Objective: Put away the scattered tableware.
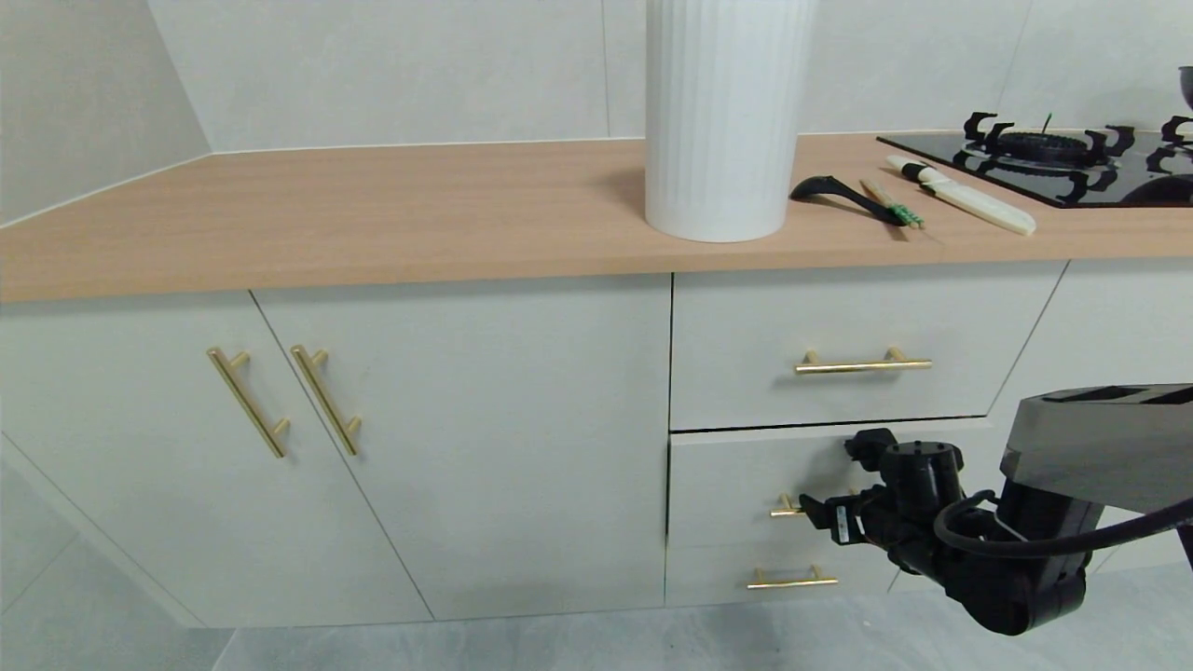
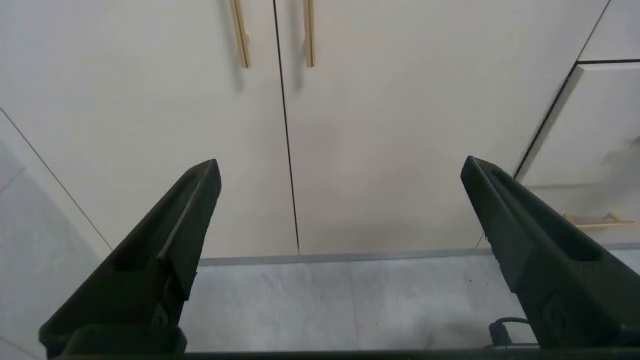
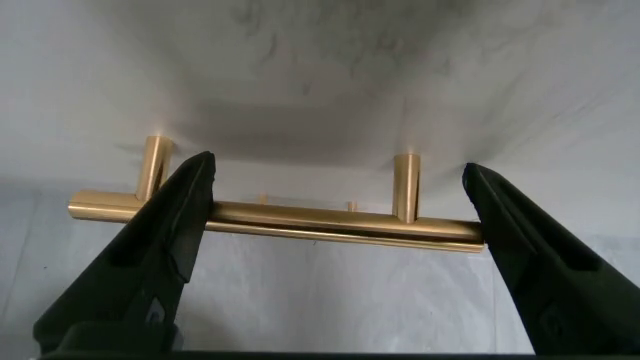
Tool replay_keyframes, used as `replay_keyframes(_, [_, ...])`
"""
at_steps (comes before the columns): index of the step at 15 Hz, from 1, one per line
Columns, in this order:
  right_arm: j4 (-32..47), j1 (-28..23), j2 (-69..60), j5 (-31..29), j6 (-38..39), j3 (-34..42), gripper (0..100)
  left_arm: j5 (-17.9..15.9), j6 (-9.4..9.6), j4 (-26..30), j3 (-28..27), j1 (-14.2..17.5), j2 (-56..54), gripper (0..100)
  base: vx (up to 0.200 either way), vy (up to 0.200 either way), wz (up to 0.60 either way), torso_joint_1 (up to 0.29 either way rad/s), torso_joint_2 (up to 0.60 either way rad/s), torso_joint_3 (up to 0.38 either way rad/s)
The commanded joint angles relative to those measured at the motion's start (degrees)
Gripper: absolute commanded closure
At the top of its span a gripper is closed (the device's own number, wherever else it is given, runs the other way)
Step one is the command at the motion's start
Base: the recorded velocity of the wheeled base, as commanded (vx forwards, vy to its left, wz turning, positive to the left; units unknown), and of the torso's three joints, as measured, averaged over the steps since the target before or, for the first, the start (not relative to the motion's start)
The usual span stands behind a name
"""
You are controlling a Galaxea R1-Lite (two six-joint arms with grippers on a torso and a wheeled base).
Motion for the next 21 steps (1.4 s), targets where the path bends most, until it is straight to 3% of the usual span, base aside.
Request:
replay_keyframes(1, [1.2, 0.5, -2.0, 0.0, -0.1, 0.9, 0, 0.0, -0.02, 0.0, 0.0, 0.0, 0.1, 0, 0.000, 0.000, 0.00, 0.000, 0.00, 0.000])
replay_keyframes(8, [28.8, 3.4, -25.7, 1.8, 0.0, 2.4, 0, 0.0, -0.02, 0.0, 0.0, 0.0, 0.1, 0, 0.000, 0.000, 0.00, 0.000, 0.00, 0.000])
replay_keyframes(10, [31.7, 4.7, -30.6, 2.7, 0.1, 2.4, 0, 0.0, -0.02, 0.0, 0.0, 0.0, 0.1, 0, 0.000, 0.000, 0.00, 0.000, 0.00, 0.000])
replay_keyframes(14, [31.5, 6.0, -37.3, 2.3, 0.3, 2.4, 0, 0.0, -0.02, 0.0, 0.0, 0.0, 0.1, 0, 0.000, 0.000, 0.00, 0.000, 0.00, 0.000])
replay_keyframes(18, [27.8, 6.4, -34.6, 1.7, 0.5, 2.4, 0, 0.0, -0.02, 0.0, 0.0, 0.0, 0.1, 0, 0.000, 0.000, 0.00, 0.000, 0.00, 0.000])
replay_keyframes(21, [15.4, 6.5, -24.4, -2.6, 0.5, 3.1, 0, 0.0, -0.02, 0.0, 0.0, 0.0, 0.1, 0, 0.000, 0.000, 0.00, 0.000, 0.00, 0.000])
